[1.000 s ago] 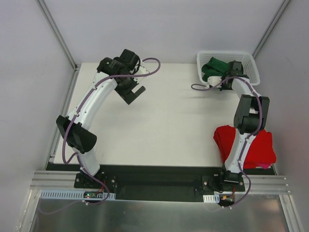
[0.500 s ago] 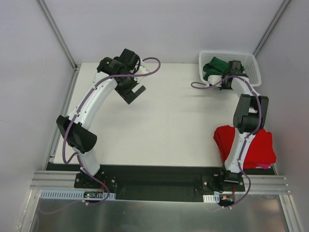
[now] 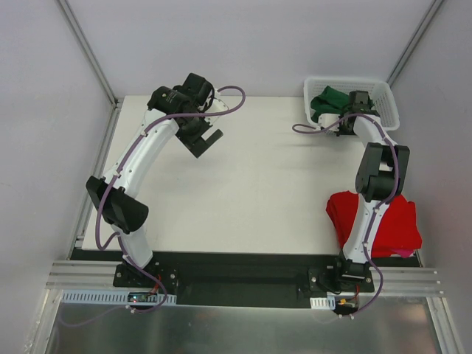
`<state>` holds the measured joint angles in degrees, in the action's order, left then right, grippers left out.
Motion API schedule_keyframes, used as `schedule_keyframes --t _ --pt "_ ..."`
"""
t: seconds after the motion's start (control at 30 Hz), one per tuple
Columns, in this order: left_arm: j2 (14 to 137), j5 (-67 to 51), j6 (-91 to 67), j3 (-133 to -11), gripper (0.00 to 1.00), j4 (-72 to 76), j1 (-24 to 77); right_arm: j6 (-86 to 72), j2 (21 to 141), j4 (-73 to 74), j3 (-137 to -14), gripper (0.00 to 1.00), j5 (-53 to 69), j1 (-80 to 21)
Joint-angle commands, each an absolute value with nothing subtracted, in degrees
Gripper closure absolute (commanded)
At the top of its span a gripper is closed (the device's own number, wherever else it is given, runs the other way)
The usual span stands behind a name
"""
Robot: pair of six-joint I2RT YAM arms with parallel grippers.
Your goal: Fold and stack the t-shirts
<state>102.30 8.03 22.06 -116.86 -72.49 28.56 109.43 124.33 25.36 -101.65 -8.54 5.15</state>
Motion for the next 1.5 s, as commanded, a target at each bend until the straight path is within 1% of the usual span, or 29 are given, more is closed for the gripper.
schedule_keyframes --t 0.0,0.07,0.1,0.13,0.33,0.43,0.63,0.77,0.83,0.87,0.93,1.03,1.2,1.3,1.47 --pt "103.01 9.23 22.59 -118.92 0.01 -73.74 29.35 107.15 125.51 25.39 -103.36 0.73 -13.18 6.68" --pt "103.18 9.23 22.59 -119.18 0.01 -73.74 29.36 105.48 124.63 26.89 -103.62 0.44 -12.05 6.68" --pt "103.1 9.23 22.67 -119.18 0.01 -73.74 29.36 104.69 123.93 27.59 -103.62 0.07 -11.61 6.59" --pt "103.1 9.23 22.68 -119.09 0.01 -73.74 29.36 102.85 122.71 28.03 -103.8 0.04 -11.6 6.42" --pt "103.01 9.84 22.94 -118.83 0.01 -73.74 29.27 94.67 117.17 34.62 -108.27 0.04 -10.29 4.14" --pt "103.18 9.67 23.03 -118.92 0.01 -73.65 29.35 91.24 115.49 34.98 -111.26 0.04 -9.06 2.64" --pt "103.8 9.49 23.03 -119.88 0.01 -73.74 29.53 84.91 117.77 32.52 -119.43 0.04 -7.91 0.09" --pt "103.97 9.49 22.94 -120.06 0.01 -73.65 29.71 78.77 121.11 27.8 -121.11 0.03 -8.35 -0.97" --pt "104.06 9.58 22.94 -120.23 0.01 -73.65 29.88 72.47 123.3 26.28 -121.98 0.11 -9.05 -1.05" --pt "104.24 9.93 22.94 -120.32 0.01 -73.65 29.88 70.25 124.18 26.28 -122.69 0.22 -9.31 -1.23" --pt "104.41 10.11 23.03 -120.41 0.01 -73.65 29.88 63.85 126.63 26.37 -123.83 0.3 -10.63 -1.32" --pt "104.5 10.63 23.29 -120.41 0.01 -73.74 30.06 56.55 129.19 25.58 -124.01 0.3 -12.48 -1.49" --pt "104.59 11.25 23.47 -120.06 0.01 -73.74 30.32 48.97 130.87 25.23 -124.02 0.3 -11.96 -1.49" --pt "104.68 11.42 23.55 -120.06 0.01 -73.74 30.41 47.64 129.82 22.25 -122.18 0.3 -13.44 -1.67" --pt "105.03 12.04 23.73 -120.14 0.01 -73.74 30.59 51.41 127.53 16.18 -119.35 0.28 -15.9 -2.72"
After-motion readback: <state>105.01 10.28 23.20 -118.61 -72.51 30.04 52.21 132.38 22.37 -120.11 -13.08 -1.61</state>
